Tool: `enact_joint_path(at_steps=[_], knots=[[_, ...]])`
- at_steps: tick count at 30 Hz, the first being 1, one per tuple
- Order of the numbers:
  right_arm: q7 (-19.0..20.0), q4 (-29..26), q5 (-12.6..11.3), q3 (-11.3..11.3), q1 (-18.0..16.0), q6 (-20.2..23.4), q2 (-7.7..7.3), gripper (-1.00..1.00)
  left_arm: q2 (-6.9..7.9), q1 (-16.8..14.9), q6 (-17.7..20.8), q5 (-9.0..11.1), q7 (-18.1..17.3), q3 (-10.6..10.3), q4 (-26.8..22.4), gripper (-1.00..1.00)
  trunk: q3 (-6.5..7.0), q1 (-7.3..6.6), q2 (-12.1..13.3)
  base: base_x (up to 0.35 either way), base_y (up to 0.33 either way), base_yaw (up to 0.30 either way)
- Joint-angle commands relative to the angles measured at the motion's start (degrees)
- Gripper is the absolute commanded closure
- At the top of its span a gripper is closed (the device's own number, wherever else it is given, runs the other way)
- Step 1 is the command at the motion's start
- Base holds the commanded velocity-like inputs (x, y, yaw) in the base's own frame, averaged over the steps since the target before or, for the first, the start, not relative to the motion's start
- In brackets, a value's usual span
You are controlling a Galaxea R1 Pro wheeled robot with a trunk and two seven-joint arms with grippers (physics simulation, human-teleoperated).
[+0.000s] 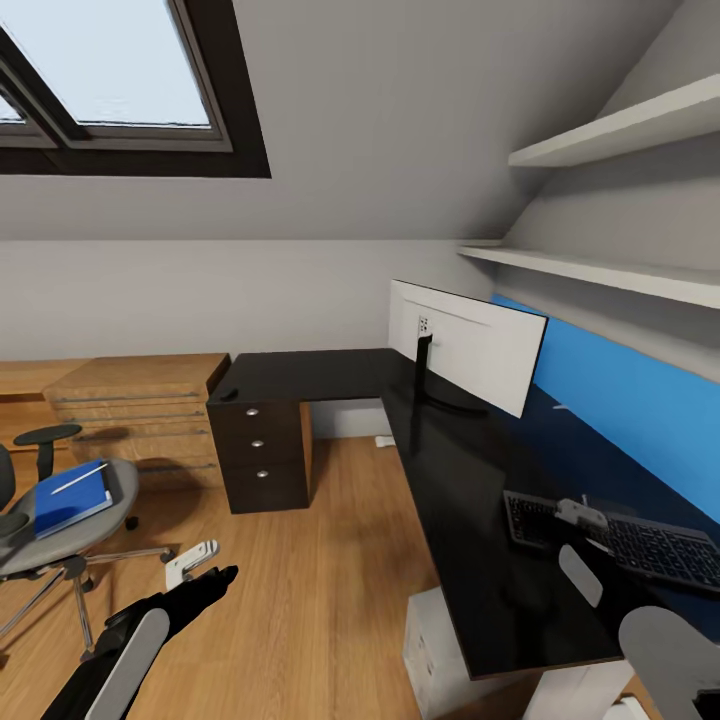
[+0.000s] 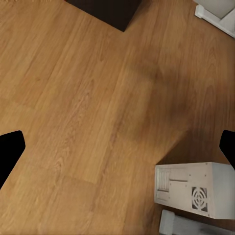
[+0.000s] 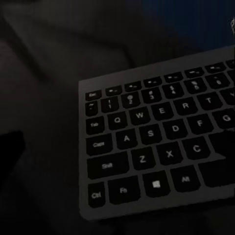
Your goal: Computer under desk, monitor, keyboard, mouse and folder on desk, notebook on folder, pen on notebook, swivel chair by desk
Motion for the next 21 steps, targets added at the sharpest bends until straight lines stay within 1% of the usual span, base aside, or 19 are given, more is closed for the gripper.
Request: enact_joint_path(at_steps=[1,3,4,5,6,7,9,12,14,17,21], knots=[[-0.3,-0.7,-0.4,0.5,0.0,0.2,-0.08,-1.0,0.06,0.0,0.0,0.6,0.6,-0.1,-0.1,-1.0,-0.07,0.0,0.0,0.0,0.0,0.0],[-0.4,-2.5,-0.4,0.5,0.1,0.2,-0.08,-1.0,0.06,0.0,0.0,0.6,0.6,-0.1,0.0,-1.0,-0.07,0.0,0.0,0.0,-0.018,0.0],[-0.4,-5.5,-0.4,0.5,0.4,0.3,-0.12,-1.0,0.06,0.0,0.0,0.5,0.6,-0.1,-0.1,-1.0,-0.07,0.0,0.0,0.0,-0.176,0.0],[0.0,-5.7,-0.1,0.8,0.7,0.1,0.18,-1.0,0.16,0.3,-0.3,0.8,0.9,-0.5,-0.4,-1.0,-0.07,0.0,0.0,0.0,0.0,0.0],[0.3,-6.0,0.3,1.1,0.7,0.1,0.24,-1.0,-0.18,0.6,-0.6,1.2,1.2,-0.8,-0.7,-1.0,-0.07,0.0,0.0,0.0,0.0,0.0],[0.5,-6.3,0.6,1.5,0.6,0.1,0.27,-1.0,-0.5,0.9,-1.0,0.9,1.5,-1.1,-1.0,-1.0,-0.07,0.0,0.0,0.0,0.0,0.0],[0.7,-5.8,1.2,2.1,0.4,0.0,0.8,-1.0,-1.15,1.6,-1.6,0.3,1.6,-0.5,-1.7,-1.0,-0.07,0.0,0.0,0.0,0.0,0.0],[0.9,-6.0,1.7,2.3,0.3,0.0,1.34,-1.0,-2.11,2.5,-2.4,-0.2,0.9,0.3,-2.6,-1.0,-0.07,0.0,0.0,0.0,0.0,0.0],[1.1,-6.3,2.0,2.4,0.3,0.0,1.63,-1.0,-2.3,3.2,-2.5,-0.3,0.5,0.5,-3.3,-1.0,-0.07,0.0,0.0,0.0,-0.027,0.0],[1.3,-6.5,2.2,2.5,0.3,0.0,1.9,-1.0,-2.45,4.1,-2.6,-0.4,0.3,0.7,-3.8,-1.0,-0.07,0.0,0.0,0.0,-0.175,0.0],[1.3,-6.6,2.2,2.5,0.3,0.0,1.95,-1.0,-2.48,5.4,-2.7,-0.4,0.2,0.7,-3.8,-1.0,-0.07,0.0,0.0,0.0,-0.289,0.0]])
